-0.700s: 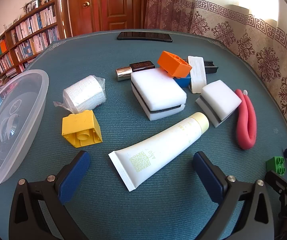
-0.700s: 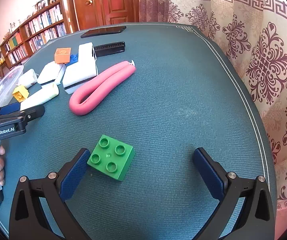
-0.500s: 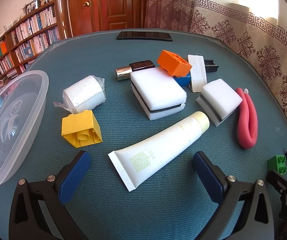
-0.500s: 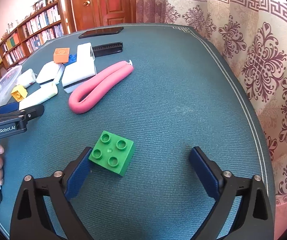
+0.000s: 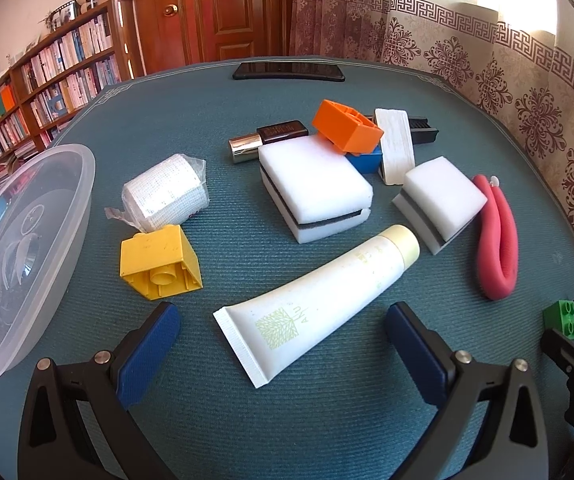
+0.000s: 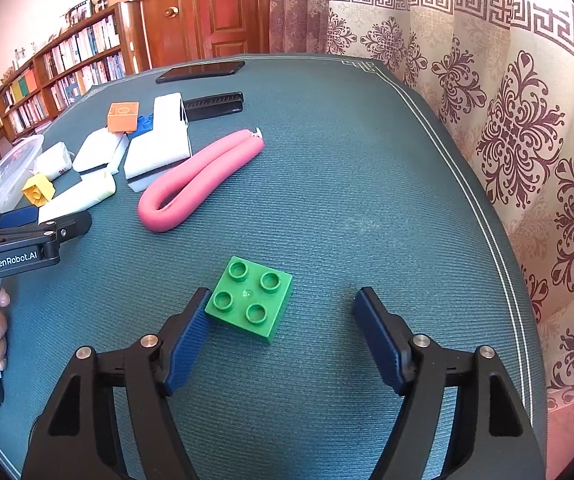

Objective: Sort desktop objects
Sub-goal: 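Close the right gripper on the green Lego brick while the left gripper approaches the white tube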

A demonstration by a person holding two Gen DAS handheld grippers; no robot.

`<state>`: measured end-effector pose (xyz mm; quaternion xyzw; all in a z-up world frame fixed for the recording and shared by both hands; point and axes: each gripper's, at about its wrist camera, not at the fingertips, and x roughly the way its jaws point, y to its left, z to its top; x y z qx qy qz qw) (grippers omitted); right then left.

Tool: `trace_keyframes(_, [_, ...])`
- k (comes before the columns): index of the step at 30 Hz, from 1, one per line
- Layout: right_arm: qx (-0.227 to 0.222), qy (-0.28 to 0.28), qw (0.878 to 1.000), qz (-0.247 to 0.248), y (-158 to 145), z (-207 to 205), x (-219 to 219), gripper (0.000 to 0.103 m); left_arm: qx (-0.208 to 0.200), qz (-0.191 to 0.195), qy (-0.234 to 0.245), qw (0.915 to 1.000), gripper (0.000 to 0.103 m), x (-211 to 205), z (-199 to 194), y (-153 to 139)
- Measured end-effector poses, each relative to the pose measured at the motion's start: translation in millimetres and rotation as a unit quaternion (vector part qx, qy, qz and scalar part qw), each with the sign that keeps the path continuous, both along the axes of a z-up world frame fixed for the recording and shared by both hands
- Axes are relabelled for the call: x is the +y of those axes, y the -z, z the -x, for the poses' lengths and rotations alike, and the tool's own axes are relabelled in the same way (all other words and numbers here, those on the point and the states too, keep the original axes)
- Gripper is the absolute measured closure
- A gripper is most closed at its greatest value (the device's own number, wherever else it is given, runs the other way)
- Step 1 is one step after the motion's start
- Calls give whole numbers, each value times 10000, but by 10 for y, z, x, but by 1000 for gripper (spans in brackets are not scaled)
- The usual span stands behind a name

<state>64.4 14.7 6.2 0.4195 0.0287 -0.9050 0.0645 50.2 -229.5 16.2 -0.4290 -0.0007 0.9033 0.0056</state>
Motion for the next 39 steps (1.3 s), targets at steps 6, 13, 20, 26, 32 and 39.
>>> trace_keyframes(6, [1, 0, 10000, 2, 0, 0, 2, 27, -8, 20, 144, 9999, 0, 50, 67, -17])
trace_keyframes(13, [28, 25, 10000, -3, -7, 4, 6, 35, 27, 41, 502, 9987, 2, 185, 100, -26])
trace_keyframes(20, [112, 30, 9999, -6, -32, -15, 6, 63, 182, -4, 778, 9968, 24, 255, 26, -63])
trace_keyframes(26, [115, 32, 9999, -14, -28, -10, -2, 63, 240, -56, 1007, 9946, 47, 316, -46, -84])
trace_keyframes(32, [112, 35, 9999, 3, -26, -8, 4, 63, 175, -240, 1051, 9940, 49, 288, -68, -92])
trace_keyframes(39, [110, 41, 9999, 24, -21, -17, 10, 63, 92, -330, 1201, 9922, 24, 406, 42, -96])
